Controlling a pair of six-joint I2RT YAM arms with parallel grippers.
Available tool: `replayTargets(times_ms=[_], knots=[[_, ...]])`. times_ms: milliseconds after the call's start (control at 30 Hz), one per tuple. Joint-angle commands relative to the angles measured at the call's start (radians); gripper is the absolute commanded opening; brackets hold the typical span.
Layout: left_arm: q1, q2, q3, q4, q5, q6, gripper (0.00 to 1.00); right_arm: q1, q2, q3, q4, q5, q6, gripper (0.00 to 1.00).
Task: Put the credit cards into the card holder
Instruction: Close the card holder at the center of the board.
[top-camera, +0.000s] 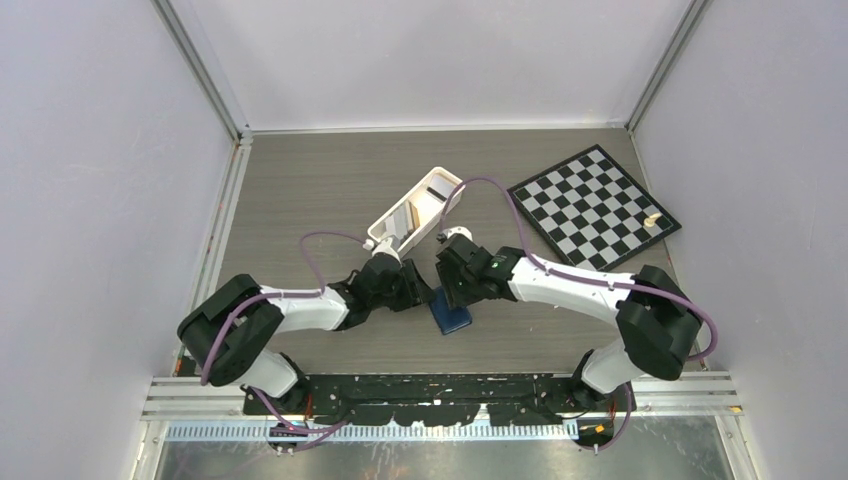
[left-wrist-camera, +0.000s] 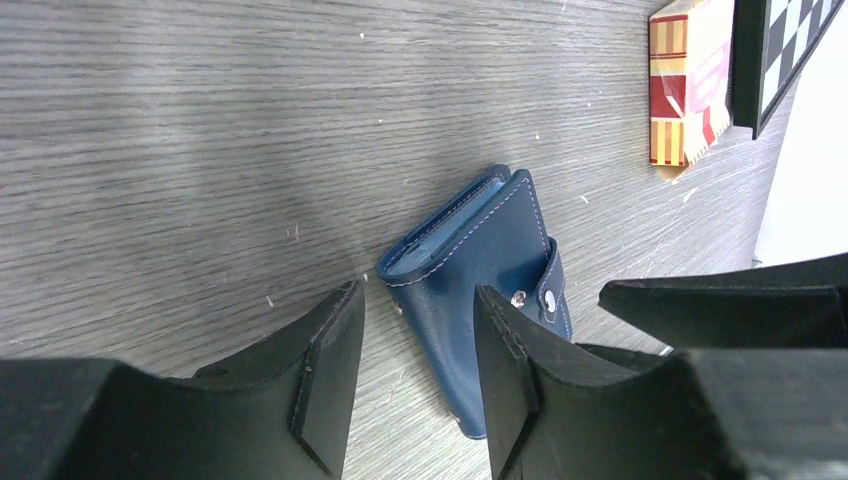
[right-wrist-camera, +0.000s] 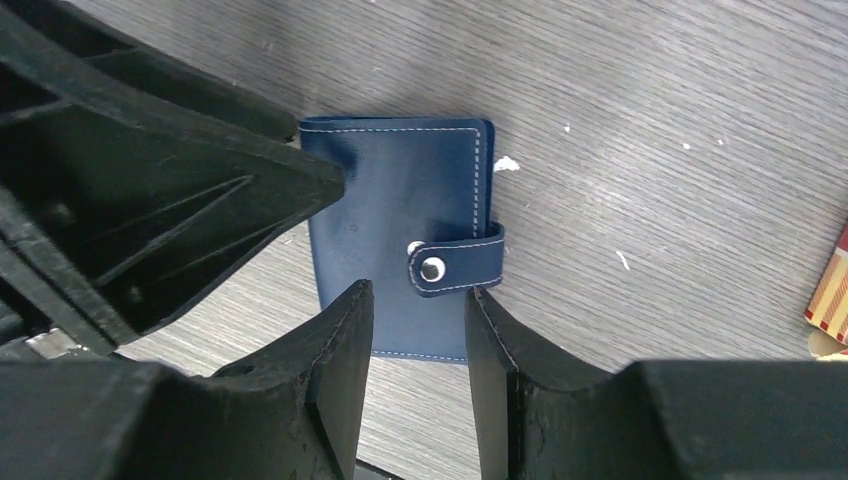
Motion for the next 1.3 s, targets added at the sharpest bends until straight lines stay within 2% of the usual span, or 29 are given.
replayTargets(times_ms=[0,400,867,1267], knots=[[0.004,0.029,0.012,-0.01,-0.016,0.008,0.46,0.018,0.023,0.048,0.008,0.016,-0.031,0.44],[0.004,0.056,0.016,0.005,0.018,0.006,0.46,0.048,0.094,0.048,0.051,0.057,-0.044,0.31],[0.003,0.066,0.013,0.021,0.027,0.002,0.46,0.072,0.159,0.053,0.048,0.146,-0.053,0.32],[0.003,0.082,0.018,0.008,0.024,0.012,0.43,0.074,0.1,0.057,0.008,0.175,0.004,0.15]])
